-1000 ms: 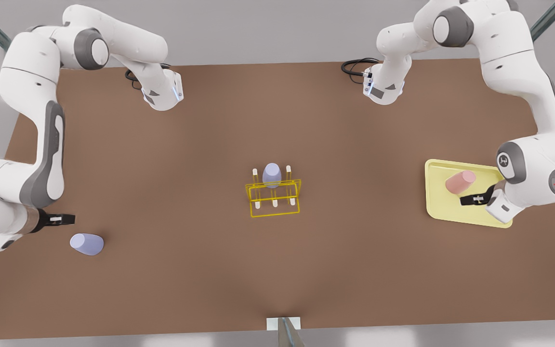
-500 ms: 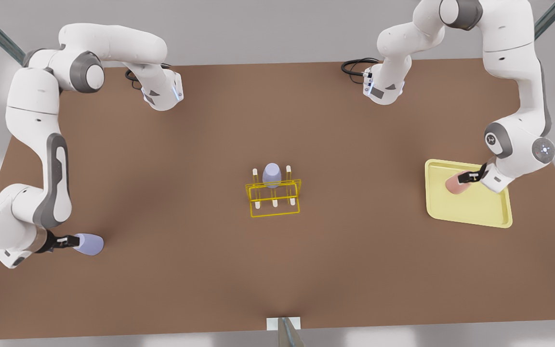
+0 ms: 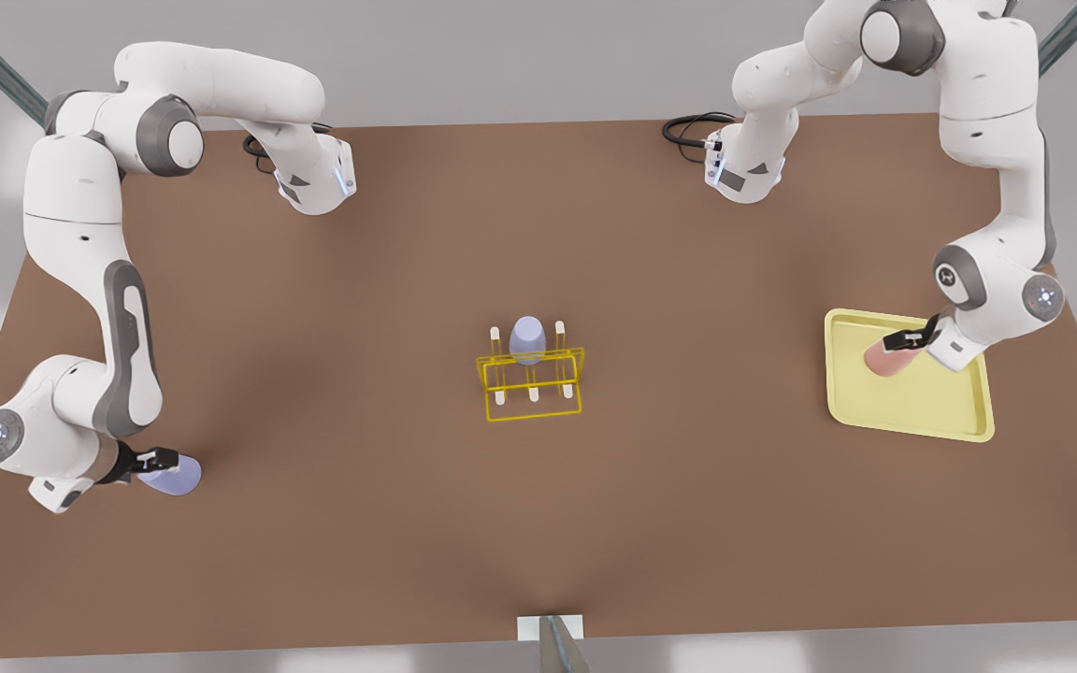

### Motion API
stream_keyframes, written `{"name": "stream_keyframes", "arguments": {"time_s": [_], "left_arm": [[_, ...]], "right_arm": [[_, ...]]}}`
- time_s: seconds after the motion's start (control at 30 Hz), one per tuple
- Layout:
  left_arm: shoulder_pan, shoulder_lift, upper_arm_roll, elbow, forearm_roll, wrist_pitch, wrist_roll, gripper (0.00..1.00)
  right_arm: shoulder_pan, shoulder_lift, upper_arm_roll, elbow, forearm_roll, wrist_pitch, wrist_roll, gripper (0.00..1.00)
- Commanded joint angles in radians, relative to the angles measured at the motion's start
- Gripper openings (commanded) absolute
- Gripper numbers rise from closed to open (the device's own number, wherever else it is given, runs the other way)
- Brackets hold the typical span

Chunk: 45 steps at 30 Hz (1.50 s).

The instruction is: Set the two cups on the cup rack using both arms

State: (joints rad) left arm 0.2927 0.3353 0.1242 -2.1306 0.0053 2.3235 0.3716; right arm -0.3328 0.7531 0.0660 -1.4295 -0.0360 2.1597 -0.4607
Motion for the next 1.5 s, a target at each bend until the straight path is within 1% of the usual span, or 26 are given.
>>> {"name": "stream_keyframes", "arguments": {"time_s": [0.0,0.07,0.13,0.23,0.57,0.63,0.67,0.9,0.93,1.0,1.03,1.27,1.3,1.37,1.47], "left_arm": [[0.009,0.005,0.000,-0.006,0.001,0.034,0.036,1.00],[0.013,0.011,0.000,-0.009,0.001,0.037,0.035,1.00],[0.013,0.019,0.000,-0.055,-0.001,0.117,0.035,1.00],[0.014,0.027,0.000,-0.081,-0.001,0.158,0.035,1.00],[0.016,0.036,0.000,-0.078,-0.004,0.201,0.033,1.00],[0.014,0.039,0.000,-0.078,-0.004,0.203,0.032,0.91],[0.014,0.039,0.000,-0.078,-0.004,0.203,0.030,0.89],[0.009,0.034,-0.001,-0.061,-0.004,0.192,0.027,0.87],[0.009,0.034,-0.001,-0.057,-0.005,0.183,0.027,0.87],[0.011,0.037,-0.001,-0.057,-0.005,0.183,0.030,0.87],[0.011,0.037,-0.001,-0.055,-0.004,0.185,0.029,0.87],[0.013,0.065,-0.001,-0.057,-0.005,0.186,0.027,0.88],[0.014,0.065,-0.001,-0.057,-0.005,0.186,0.026,0.87],[0.014,0.063,-0.001,-0.057,-0.005,0.186,0.026,0.81],[0.013,0.054,-0.001,-0.057,-0.004,0.183,0.023,0.81]], "right_arm": [[-0.002,-0.004,-0.002,-0.017,-0.005,0.031,-0.053,1.00],[0.000,-0.003,-0.009,-0.026,-0.008,0.040,-0.015,1.00],[0.000,0.002,-0.011,-0.031,-0.015,0.045,0.016,1.00],[-0.002,0.015,-0.011,-0.031,-0.018,0.062,0.014,1.00],[0.000,0.049,-0.011,-0.025,-0.018,0.081,0.016,1.00],[0.001,0.049,-0.011,-0.029,-0.019,0.086,0.016,1.00],[0.003,0.049,-0.011,-0.032,-0.019,0.086,0.014,1.00],[0.001,0.046,-0.011,-0.046,-0.024,0.072,0.011,1.00],[0.001,0.046,-0.011,-0.046,-0.024,0.072,0.011,0.97],[0.000,0.046,-0.011,-0.045,-0.024,0.072,0.011,0.87],[0.001,0.045,-0.011,-0.043,-0.024,0.072,0.011,0.83],[0.008,0.046,-0.009,-0.034,-0.024,0.072,0.017,0.83],[0.008,0.045,-0.009,-0.034,-0.024,0.072,0.019,0.83],[0.011,0.040,-0.003,-0.034,-0.024,0.072,0.020,0.83],[0.029,0.031,0.000,-0.032,-0.021,0.063,0.020,0.83]]}}
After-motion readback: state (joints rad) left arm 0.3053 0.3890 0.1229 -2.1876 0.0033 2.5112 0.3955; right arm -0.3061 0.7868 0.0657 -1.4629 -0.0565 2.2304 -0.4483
